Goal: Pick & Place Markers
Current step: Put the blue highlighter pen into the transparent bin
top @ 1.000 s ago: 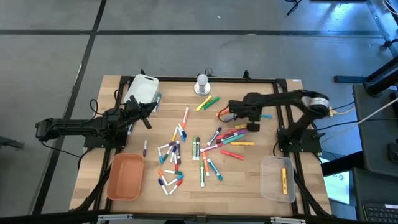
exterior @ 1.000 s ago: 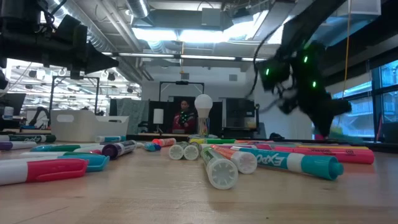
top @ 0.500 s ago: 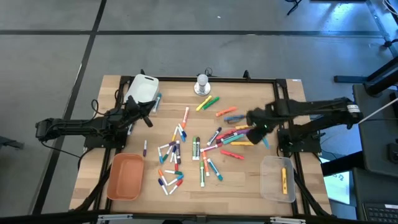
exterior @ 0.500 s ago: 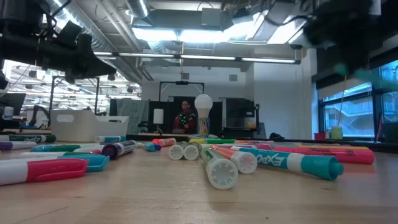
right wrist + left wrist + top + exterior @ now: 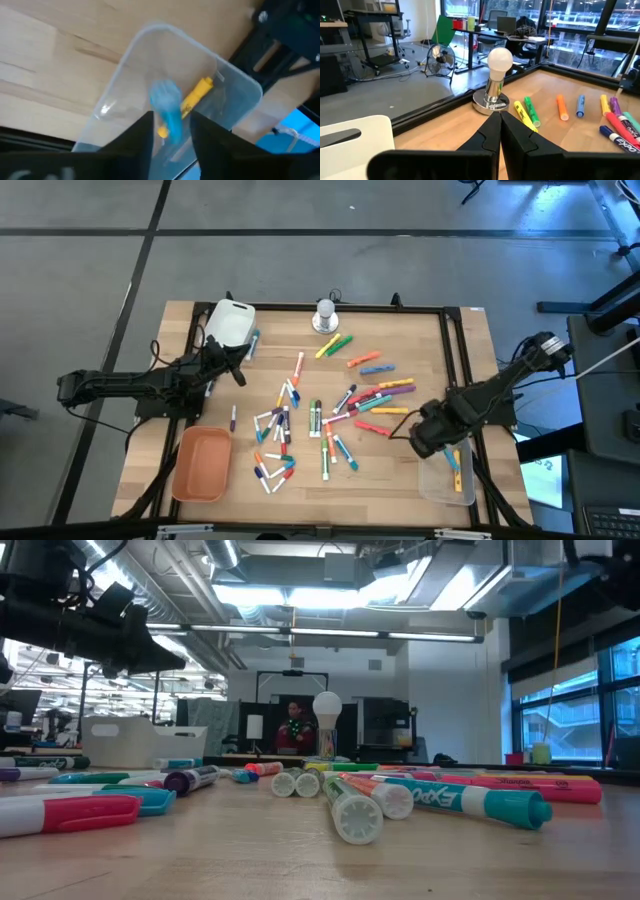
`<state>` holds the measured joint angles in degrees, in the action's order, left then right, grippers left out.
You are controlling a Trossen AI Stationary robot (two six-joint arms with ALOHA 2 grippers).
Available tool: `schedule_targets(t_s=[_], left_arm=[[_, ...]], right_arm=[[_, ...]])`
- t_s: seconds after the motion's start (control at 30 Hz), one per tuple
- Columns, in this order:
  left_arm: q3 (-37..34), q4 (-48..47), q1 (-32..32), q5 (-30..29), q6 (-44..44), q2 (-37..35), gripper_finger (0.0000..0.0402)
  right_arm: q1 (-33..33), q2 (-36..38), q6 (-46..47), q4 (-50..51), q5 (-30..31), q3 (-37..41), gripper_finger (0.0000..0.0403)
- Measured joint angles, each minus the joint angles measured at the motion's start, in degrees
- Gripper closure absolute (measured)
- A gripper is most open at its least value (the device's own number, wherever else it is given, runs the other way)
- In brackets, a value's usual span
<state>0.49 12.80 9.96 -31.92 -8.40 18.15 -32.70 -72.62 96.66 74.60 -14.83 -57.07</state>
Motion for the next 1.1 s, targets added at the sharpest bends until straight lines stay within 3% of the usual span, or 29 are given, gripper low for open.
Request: schedule_targets(t_s=[0.17, 0.3, 0.4, 0.5, 0.7, 0.93, 1.1], left_arm=[[0.0, 0.0, 0.0, 0.0, 0.0, 0.0, 0.0396], [0.0, -0.2, 0.0, 0.8, 0.0, 0.0, 0.0396], [0.0, -0.2, 0.0, 1.6, -0.8, 0.0, 0.0396], [0.0, -0.2, 0.0, 1.6, -2.7, 0.0, 0.0396], [0.0, -1.0, -0.1, 2.0, -4.5, 0.0, 0.0396], [0.0, -1.7, -0.1, 3.3, -4.6, 0.0, 0.0396], [0.0, -3.1, -0.1, 3.0, -5.9, 0.0, 0.0396]], right_arm=[[1.1, -0.6, -2.3, -0.3, -1.8, 0.1, 0.0212], [4.2, -0.6, -10.6, -0.5, -0.2, -2.1, 0.0192], [8.1, -0.6, -21.2, -0.5, 4.6, -3.9, 0.0189], [13.2, -0.7, -32.9, 0.9, 13.1, -4.2, 0.0188], [28.5, -4.4, -62.7, -1.3, 24.9, -4.1, 0.0188], [42.0, -16.1, -94.4, -13.1, 30.6, -4.1, 0.0187], [47.4, -23.7, -109.4, -21.5, 29.8, -4.1, 0.0187]])
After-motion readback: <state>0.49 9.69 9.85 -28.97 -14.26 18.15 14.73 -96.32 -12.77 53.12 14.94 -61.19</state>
